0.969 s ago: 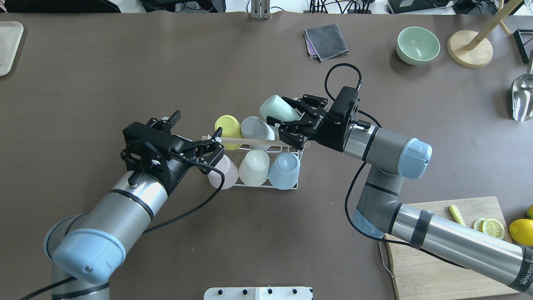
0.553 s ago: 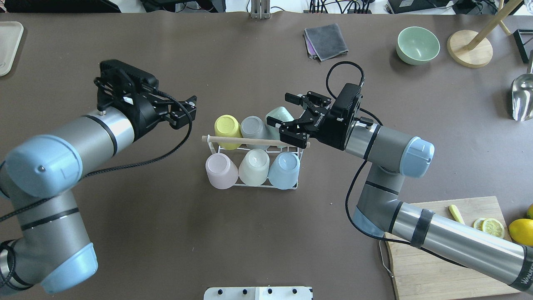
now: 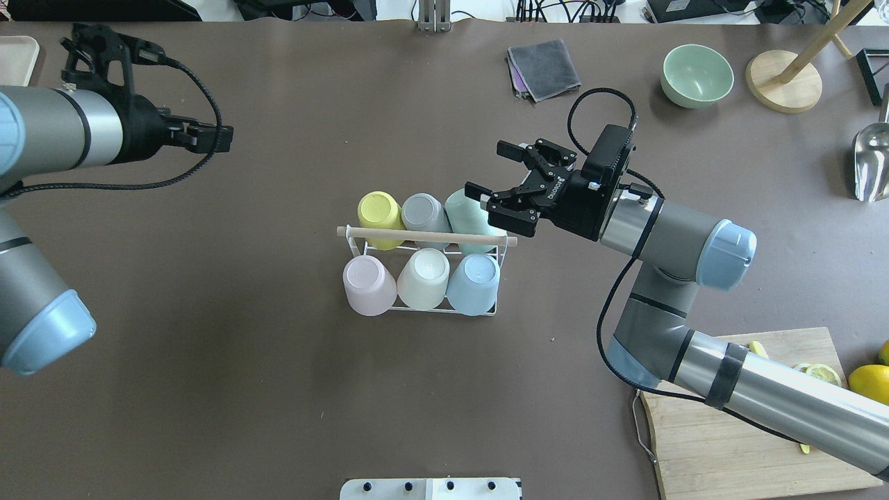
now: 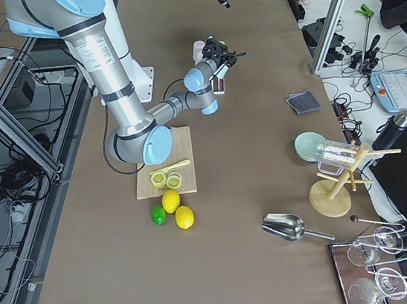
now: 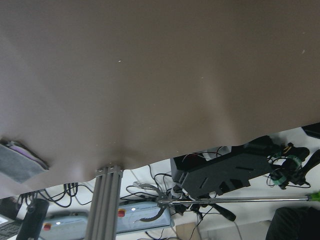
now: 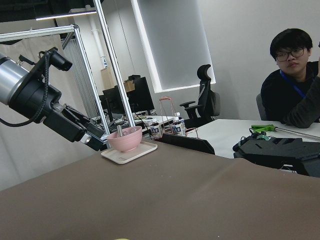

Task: Place cup on cup holder

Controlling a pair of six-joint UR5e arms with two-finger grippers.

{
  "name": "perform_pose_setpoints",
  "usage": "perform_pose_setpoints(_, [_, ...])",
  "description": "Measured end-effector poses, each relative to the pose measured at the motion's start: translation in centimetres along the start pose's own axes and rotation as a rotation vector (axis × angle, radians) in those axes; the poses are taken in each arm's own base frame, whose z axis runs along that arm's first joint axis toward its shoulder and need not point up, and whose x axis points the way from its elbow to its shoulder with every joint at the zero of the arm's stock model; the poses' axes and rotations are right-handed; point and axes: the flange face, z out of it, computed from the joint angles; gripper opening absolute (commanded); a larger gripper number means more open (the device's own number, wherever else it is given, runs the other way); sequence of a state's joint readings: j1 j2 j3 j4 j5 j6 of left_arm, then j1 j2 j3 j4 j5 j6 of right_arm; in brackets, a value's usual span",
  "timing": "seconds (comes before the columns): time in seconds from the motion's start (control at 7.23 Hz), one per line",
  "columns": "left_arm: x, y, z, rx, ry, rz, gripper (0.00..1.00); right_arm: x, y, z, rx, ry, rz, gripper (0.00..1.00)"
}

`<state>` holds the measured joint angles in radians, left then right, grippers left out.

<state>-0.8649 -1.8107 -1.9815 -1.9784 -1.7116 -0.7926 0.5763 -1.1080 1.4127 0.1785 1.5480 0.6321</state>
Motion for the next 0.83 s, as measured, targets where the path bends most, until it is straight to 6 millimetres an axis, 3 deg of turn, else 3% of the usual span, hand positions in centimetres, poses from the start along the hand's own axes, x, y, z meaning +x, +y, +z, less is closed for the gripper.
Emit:
perform_pose_setpoints(0.28, [-9.9,-0.5,0.3,-0.165,-0.059,-0.14,0.98,2.3,-4.6,0.0,-0.073,0.055,-0.034,1.0])
perform_pose_setpoints(0.55, [-21.9,1.5,-0.1,-0.337,-0.131,-0.347,0.98,5.5,-10.7,-0.3,-0.219,0.142,-0.052,1.0])
perform_pose_setpoints(0.83, [-32.6,4.3,-2.3,-0.471,-0.16,-0.453,0.98,7.5,-13.4,-0.4,-0.389,0.27,-0.016,1.0])
